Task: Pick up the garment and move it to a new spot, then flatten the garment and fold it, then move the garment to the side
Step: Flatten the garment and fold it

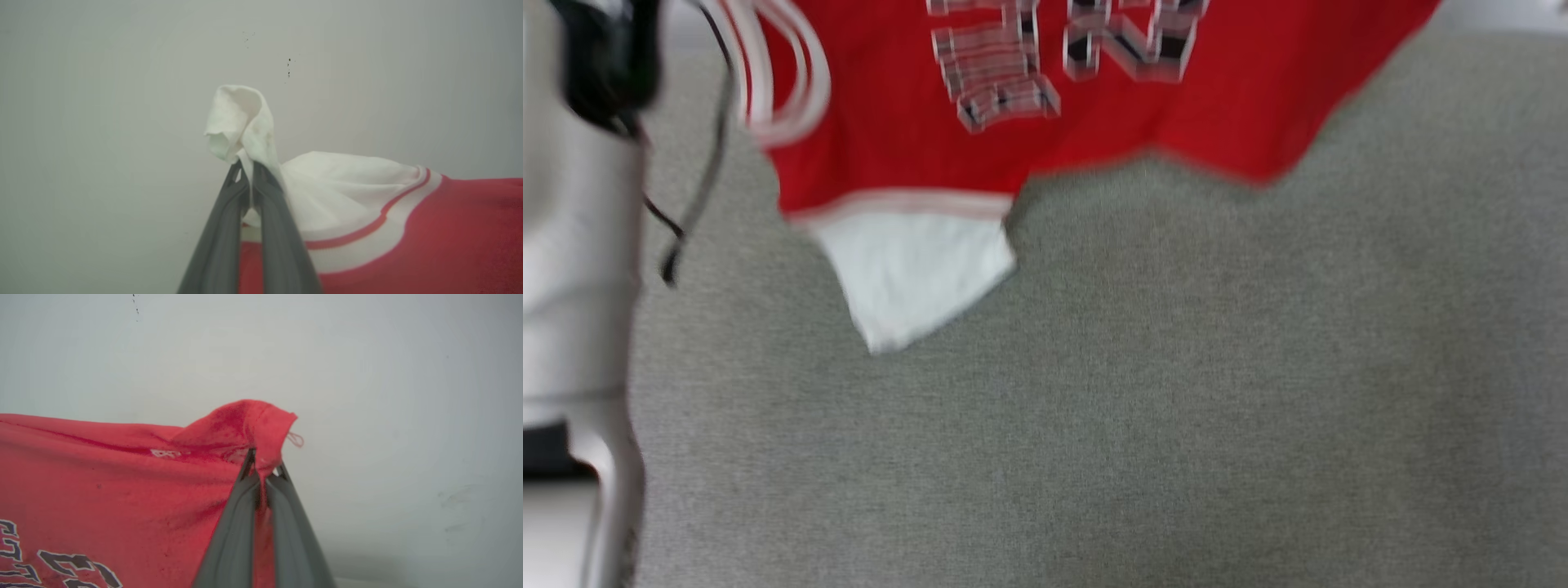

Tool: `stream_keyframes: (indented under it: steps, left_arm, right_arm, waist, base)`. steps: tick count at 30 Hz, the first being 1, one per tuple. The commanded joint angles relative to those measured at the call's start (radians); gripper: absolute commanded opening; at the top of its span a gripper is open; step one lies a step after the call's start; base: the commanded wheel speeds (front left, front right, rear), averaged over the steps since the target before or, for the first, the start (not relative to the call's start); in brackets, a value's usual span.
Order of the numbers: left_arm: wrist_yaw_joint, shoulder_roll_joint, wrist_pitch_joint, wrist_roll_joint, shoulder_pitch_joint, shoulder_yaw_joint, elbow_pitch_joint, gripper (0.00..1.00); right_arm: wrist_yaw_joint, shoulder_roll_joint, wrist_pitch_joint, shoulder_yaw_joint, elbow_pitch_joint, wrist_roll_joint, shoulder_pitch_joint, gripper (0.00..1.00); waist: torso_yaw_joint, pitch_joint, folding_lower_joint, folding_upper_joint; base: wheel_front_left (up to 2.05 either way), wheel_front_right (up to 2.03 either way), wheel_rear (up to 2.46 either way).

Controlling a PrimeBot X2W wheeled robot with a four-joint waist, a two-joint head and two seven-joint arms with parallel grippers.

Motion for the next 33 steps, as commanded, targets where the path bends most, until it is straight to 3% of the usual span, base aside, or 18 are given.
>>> stream_keyframes:
  steps: [1, 9, 14, 26, 30, 33]
  left_arm:
    - [0.001, 0.016, -0.005, 0.009, -0.055, 0.007, 0.008, 0.00]
    - [-0.013, 0.053, -0.010, 0.047, -0.360, -0.002, 0.055, 0.00]
    - [-0.018, 0.044, -0.022, 0.056, -0.463, -0.015, 0.094, 0.00]
    - [-0.051, -0.011, -0.076, 0.026, -0.424, -0.043, 0.250, 0.00]
    - [-0.072, -0.041, -0.114, 0.000, -0.365, -0.048, 0.325, 0.00]
    - [-0.096, -0.069, -0.153, -0.040, -0.226, -0.058, 0.401, 0.00]
  right_arm:
    - [-0.001, -0.009, -0.008, -0.009, 0.000, -0.002, -0.053, 0.00]
    - [-0.002, -0.025, -0.035, -0.011, -0.003, 0.008, -0.324, 0.00]
    - [-0.001, -0.026, -0.071, 0.026, 0.051, 0.007, -0.440, 0.00]
    - [-0.001, 0.007, -0.142, 0.148, 0.226, 0.066, -0.470, 0.00]
    - [-0.001, -0.002, -0.158, 0.195, 0.297, 0.101, -0.415, 0.00]
    - [-0.001, -0.011, -0.180, 0.269, 0.346, 0.154, -0.289, 0.00]
  waist:
    - [-0.011, 0.078, -0.0001, 0.0000]
    - [-0.030, 0.263, -0.0001, 0.0000]
    - [-0.033, 0.366, -0.0001, 0.0000]
    - [-0.021, 0.438, -0.0001, 0.0000]
    - [-0.007, 0.408, -0.0001, 0.0000]
    - [0.008, 0.314, -0.0001, 0.0000]
  base:
    - [0.00, 0.00, 0.00]
    - [0.00, 0.00, 0.00]
    - [0.00, 0.00, 0.00]
    - [0.00, 0.00, 0.00]
    - [0.00, 0.00, 0.00]
    - [0.00, 0.00, 0.00]
